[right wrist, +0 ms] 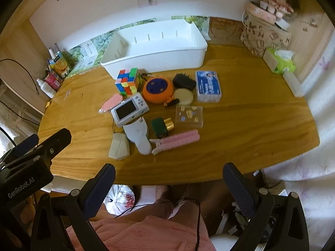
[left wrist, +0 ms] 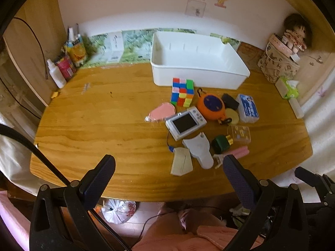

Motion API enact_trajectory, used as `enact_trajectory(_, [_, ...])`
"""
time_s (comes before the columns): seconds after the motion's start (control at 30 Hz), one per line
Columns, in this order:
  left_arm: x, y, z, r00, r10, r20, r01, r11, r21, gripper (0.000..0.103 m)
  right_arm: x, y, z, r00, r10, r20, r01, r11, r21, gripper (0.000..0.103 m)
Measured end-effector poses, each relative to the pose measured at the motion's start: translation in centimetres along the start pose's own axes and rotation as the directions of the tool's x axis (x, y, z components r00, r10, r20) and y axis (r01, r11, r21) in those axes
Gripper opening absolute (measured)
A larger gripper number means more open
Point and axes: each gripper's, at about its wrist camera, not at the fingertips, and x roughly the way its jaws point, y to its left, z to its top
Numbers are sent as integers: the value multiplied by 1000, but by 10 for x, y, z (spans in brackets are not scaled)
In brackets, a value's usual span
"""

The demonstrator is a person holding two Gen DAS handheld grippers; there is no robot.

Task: Organize rigid objects
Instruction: 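Move left tool toward beige folded pad while right tool approaches pink hair roller, then close left tool on beige folded pad while right tool grasps pink hair roller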

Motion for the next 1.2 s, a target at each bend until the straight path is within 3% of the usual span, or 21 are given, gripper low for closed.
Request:
enact_trajectory(0.33, [22, 19, -6, 994, -53, -97, 53, 999, 4, 102, 17, 3, -11, 996, 55, -73, -47, 993, 112, 100])
enact_trajectory(0.63, [47, 10, -5, 971, -90, -220, 97, 995, 21, 102, 39, -24, -2, 978, 161, -131, -123, 958, 259, 100])
enact_trajectory(0.93, [84, -10, 3, 928, -74, -365, 88, 996, 23, 102, 89, -60, 18, 927, 275, -254, -148, 892, 427, 96])
enact_trajectory(1.2, [123, -21, 9, 867, -56, -496, 48, 998, -30, 99, 139, -77, 30, 867, 331, -371, -96, 843, 529, 90])
